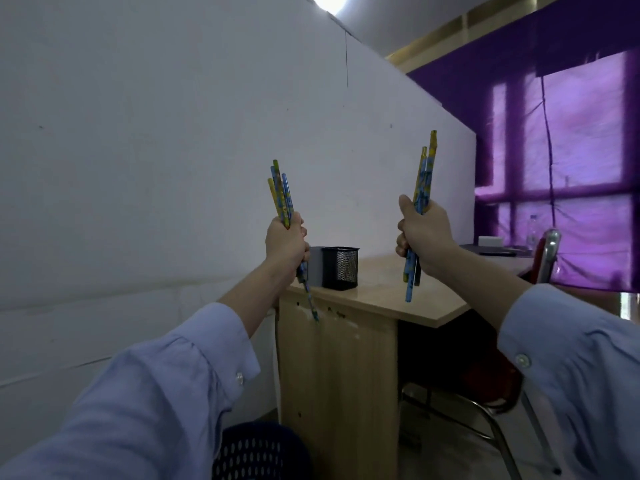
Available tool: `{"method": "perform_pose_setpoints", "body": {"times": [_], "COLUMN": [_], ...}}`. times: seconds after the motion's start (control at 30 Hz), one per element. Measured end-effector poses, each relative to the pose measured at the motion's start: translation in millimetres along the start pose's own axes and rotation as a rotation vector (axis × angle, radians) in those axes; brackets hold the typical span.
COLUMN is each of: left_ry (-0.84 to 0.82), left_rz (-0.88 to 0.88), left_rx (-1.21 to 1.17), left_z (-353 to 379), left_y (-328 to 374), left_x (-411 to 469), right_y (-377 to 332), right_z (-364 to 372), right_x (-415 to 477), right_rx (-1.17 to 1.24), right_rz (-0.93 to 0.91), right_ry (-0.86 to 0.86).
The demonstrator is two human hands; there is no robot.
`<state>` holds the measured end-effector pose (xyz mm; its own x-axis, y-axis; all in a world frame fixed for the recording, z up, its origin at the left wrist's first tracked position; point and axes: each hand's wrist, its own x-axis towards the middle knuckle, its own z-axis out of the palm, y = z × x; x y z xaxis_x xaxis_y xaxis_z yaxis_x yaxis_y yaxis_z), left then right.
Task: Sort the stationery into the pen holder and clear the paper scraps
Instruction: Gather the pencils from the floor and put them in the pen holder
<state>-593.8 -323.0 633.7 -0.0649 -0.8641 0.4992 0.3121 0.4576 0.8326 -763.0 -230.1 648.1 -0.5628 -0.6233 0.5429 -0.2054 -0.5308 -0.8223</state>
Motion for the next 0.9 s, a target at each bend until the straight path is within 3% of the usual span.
{"method": "perform_pose_setpoints", "body": {"times": [0.23, 0.37, 0.6, 0.77, 0.9], "left_ry": [0.065, 0.125, 0.309, 0.326, 0.363], "left_rz": [0.018, 0.081, 0.323, 0.608, 0.687], "left_rx": [-0.070, -0.114, -0.119, -0.006, -0.013], "left_z": [15, 20, 38, 65, 85], "left_y": [-7, -9, -17, -40, -59], "left_x": [33, 66, 121, 156, 183], "right_y": [1, 15, 60, 92, 113], "right_z": [4, 22, 67, 95, 107], "right_x": [53, 86, 139, 182, 214], "right_rx": [0.069, 0.118, 0.229, 0.326, 0.352], "right_rz": [-0.019, -0.012, -0.082, -0.156, -0.178], "right_ry": [0.103, 0.079, 0.093, 0.115, 0.132]}}
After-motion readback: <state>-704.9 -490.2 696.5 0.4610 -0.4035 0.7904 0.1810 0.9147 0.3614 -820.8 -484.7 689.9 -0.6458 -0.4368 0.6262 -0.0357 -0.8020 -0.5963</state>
